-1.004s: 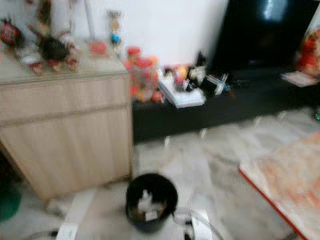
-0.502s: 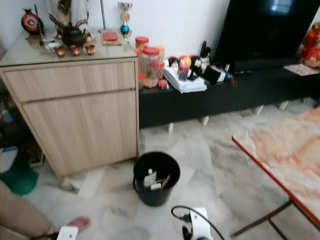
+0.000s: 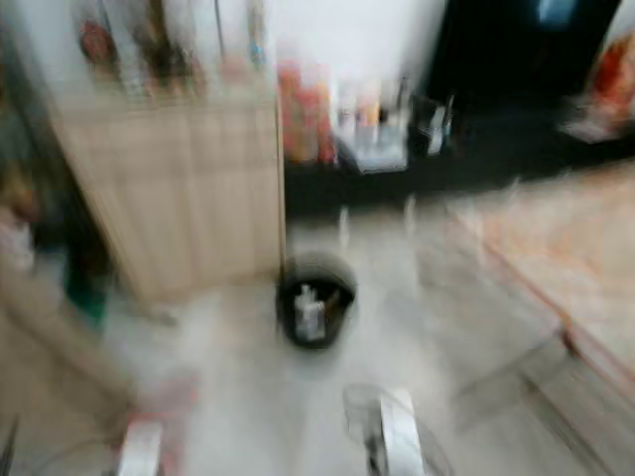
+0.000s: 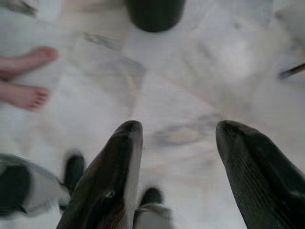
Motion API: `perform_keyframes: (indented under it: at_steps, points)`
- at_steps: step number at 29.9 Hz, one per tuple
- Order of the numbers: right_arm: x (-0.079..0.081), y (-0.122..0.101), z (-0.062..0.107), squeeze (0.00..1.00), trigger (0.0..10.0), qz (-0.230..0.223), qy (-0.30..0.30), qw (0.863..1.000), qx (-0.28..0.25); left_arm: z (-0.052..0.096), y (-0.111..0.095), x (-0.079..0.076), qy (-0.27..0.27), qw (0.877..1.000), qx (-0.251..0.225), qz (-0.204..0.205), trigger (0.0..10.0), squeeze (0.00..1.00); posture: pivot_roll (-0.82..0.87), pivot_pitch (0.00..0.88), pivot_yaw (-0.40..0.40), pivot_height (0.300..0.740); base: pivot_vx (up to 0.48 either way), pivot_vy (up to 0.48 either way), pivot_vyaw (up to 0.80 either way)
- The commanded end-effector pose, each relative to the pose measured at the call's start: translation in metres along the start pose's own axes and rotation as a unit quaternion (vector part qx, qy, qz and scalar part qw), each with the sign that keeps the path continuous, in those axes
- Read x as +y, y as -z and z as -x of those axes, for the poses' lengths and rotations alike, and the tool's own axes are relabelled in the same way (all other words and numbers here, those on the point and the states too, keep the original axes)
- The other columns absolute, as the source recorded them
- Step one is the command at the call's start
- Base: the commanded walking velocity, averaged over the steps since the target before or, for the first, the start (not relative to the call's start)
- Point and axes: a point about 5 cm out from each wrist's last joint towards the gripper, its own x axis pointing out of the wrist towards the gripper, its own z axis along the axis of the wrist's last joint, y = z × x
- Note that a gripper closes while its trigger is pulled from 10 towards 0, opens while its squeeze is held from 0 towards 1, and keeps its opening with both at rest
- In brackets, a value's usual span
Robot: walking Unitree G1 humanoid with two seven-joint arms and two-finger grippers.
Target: Picking trash to rubbish bin
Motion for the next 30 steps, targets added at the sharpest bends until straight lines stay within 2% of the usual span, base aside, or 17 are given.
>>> perform_keyframes:
  at_steps: [1,18,30]
  points:
    - [-0.0024,-0.008,-0.0011,0.0,10.0,-0.007,0.005,1.0,-0.013,-0.0001,0.0011,-0.0017,0.005,1.0,0.006,-0.002,10.0,0.0,0.01,0.0,-0.073,0.74,0.0,0.0,0.0]
    - [-0.0026,-0.0089,-0.001,0.0,10.0,-0.02,0.007,1.0,-0.02,-0.0002,0.0003,-0.0023,0.009,1.0,0.004,-0.003,10.0,0.0,0.01,0.0,-0.069,0.74,0.0,0.0,0.0]
    - [-0.0017,-0.009,-0.0013,0.0,10.0,-0.019,0.008,1.0,-0.018,-0.0007,-0.0018,-0.0008,0.011,1.0,0.001,-0.01,10.0,0.0,0.0,0.0,-0.061,0.74,0.0,0.0,-0.74]
